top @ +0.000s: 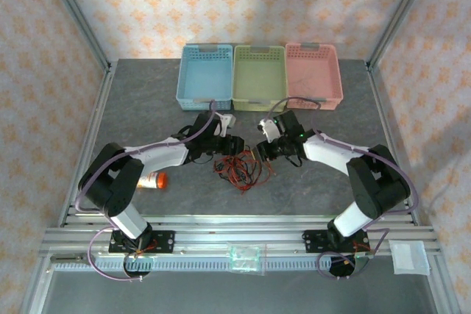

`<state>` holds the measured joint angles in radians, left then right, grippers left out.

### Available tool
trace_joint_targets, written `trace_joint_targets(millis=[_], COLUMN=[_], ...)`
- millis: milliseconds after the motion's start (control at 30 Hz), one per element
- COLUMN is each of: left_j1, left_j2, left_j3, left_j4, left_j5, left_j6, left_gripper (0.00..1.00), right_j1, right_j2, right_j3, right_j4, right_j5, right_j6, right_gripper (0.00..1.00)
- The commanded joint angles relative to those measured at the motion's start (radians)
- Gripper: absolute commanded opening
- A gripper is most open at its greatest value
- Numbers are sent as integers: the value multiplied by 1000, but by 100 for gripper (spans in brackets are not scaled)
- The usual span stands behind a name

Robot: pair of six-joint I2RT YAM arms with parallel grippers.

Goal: Untangle the cables

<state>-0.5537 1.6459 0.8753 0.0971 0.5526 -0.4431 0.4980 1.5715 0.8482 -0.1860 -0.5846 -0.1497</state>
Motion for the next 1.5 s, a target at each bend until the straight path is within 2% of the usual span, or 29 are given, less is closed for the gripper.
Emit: trace_joint_targets(millis=[0,233,433,767,1133,1467], left_j1=[8,8,7,8,8,25], left_j2=[29,62,65,39,-100,-208], left_j3=[40,59,59,63,128,248], left_j4=[-23,-13,-11,-18,-22,-100], left_j5=[21,30,28,18,71,53], left_j6=[34,37,38,40,46,56], left_gripper=[46,35,17,2,0,0], right_j1=[-5,-6,-6,-4,31,39], right_j2=[-21,1,17,38,110,137], right_j3=[-15,-24,-21,-41,-20,-35], right_j4=[12,12,17,38,111,139], right_j5=[-16,-22,-30,-45,18,80], right_j6=[24,28,37,56,135,162], right_gripper=[46,42,37,31,21,20])
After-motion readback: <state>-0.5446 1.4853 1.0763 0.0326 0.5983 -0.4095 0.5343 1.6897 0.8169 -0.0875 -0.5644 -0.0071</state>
